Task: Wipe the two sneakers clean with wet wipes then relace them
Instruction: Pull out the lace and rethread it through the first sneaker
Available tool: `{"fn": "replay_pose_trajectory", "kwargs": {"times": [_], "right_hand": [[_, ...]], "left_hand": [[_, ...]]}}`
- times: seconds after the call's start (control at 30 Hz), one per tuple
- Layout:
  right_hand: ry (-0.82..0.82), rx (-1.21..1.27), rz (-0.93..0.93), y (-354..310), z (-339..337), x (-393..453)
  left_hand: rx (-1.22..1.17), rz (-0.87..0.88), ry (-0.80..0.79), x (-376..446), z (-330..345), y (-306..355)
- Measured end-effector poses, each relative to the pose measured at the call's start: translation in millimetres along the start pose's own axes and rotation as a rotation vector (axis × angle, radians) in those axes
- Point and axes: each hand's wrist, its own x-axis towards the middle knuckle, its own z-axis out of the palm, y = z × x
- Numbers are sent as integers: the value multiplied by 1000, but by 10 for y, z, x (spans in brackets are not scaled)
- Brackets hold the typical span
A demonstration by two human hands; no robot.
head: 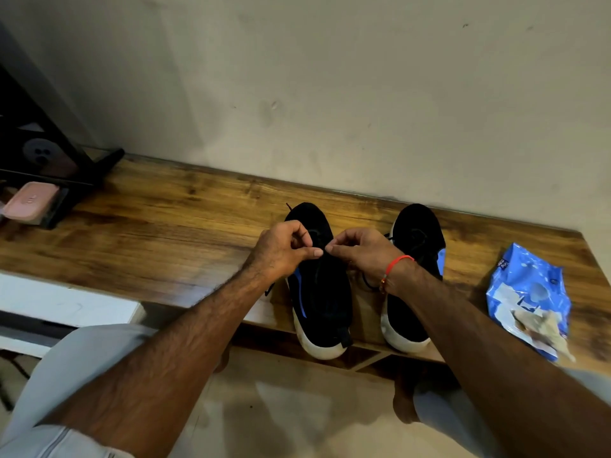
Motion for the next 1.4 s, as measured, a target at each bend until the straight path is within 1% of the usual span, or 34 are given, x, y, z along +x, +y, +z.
{"fn": "replay_pose_trajectory", "kwargs": {"times": [0.13,0.27,0.33,0.47,0.57,0.6,0.63,0.73,0.77,0.87,0.93,1.07,1.17,1.23,1.33,1.4], "right_hand": [[25,-75,-12,-13,20,-4],[20,-246,-108,-34,-24,5],[-9,-283,-124,-44,-59,9],[-70,-221,-3,-33,-61,14],[-27,-243,63,-24,-50,39],[7,-187,84,-27,-44,50],[51,-80,109,-40,-39,59],[218,335,157,-74,-92,85],[246,470,174,-85,-126,88],[244,841,225,-130,-191,84],[254,983,234,-149,-195,70],[340,1066,194,-145,-288,123],[417,1050,145,-103,-435,169],[473,1038,86,-81,-522,177],[550,936,-38,-105,-609,139],[565,767,-135,-136,-621,97]], "left_hand": [[47,39,-36,3,-8,26],[81,97,-5,-1,1,39],[85,127,7,-5,15,29],[85,142,2,-17,29,23],[106,136,-35,5,0,39],[108,131,-69,12,-25,47],[111,129,-105,20,-52,49],[177,140,-176,12,-104,48],[208,143,-194,7,-106,38],[285,147,-257,-8,-116,8],[355,126,-282,-9,-140,-1],[556,107,-243,-34,-166,-12],[626,112,-234,-34,-173,-7],[612,124,-205,-17,-196,13],[566,131,-158,5,-224,28],[585,128,-135,0,-232,26]]}}
